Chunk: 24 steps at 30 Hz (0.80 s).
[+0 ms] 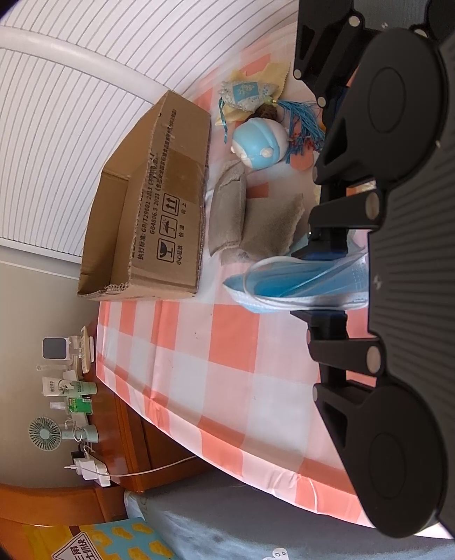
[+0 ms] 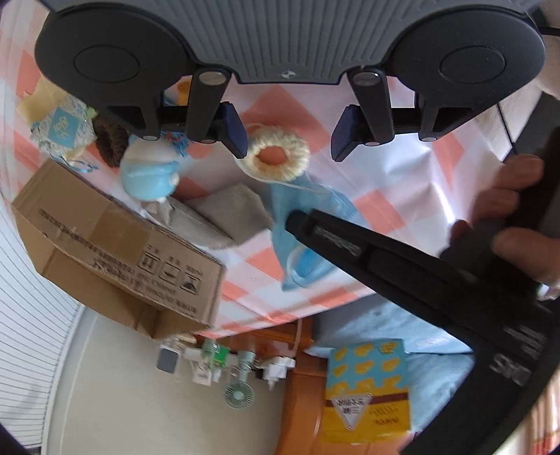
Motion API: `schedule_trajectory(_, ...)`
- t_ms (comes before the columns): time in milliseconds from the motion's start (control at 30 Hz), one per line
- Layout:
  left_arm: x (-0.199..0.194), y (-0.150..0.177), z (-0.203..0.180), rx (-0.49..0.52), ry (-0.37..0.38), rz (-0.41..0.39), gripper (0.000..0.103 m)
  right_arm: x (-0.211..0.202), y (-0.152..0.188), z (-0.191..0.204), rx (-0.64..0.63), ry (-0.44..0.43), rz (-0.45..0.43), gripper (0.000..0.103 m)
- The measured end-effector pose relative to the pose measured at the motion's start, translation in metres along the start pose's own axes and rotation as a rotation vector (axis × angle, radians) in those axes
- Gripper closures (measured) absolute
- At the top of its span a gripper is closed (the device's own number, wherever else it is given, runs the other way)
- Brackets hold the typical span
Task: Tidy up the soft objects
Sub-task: 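Close the left gripper on the blue mask while the right gripper grasps the cream hair ring, then lift the mask with the left gripper while the right gripper carries the hair ring toward the box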
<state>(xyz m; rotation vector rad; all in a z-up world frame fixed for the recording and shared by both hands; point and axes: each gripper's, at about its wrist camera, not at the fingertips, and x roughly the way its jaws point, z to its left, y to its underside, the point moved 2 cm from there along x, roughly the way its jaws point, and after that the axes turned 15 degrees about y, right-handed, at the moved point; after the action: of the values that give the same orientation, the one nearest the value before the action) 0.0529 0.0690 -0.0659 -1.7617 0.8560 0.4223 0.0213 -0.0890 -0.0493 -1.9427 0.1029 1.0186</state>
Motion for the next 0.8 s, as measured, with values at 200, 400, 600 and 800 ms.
schedule_trajectory(200, 0.001, 0.000, 0.001, 0.000, -0.001, 0.009, 0.080, 0.009, 0.000, -0.007, 0.044, -0.015, 0.027, 0.045)
schedule_trajectory(400, 0.004, -0.001, 0.001, 0.007, -0.004, 0.021, 0.080, 0.019, -0.002, -0.012, 0.108, -0.029, 0.048, 0.057)
schedule_trajectory(600, -0.001, -0.005, -0.004, 0.051, 0.000, 0.023, 0.086, 0.008, 0.001, -0.017, 0.104, -0.015, 0.033, 0.064)
schedule_trajectory(800, -0.011, -0.012, -0.008, 0.101, -0.004, 0.021, 0.089, -0.014, 0.004, -0.022, 0.076, -0.007, 0.000, 0.064)
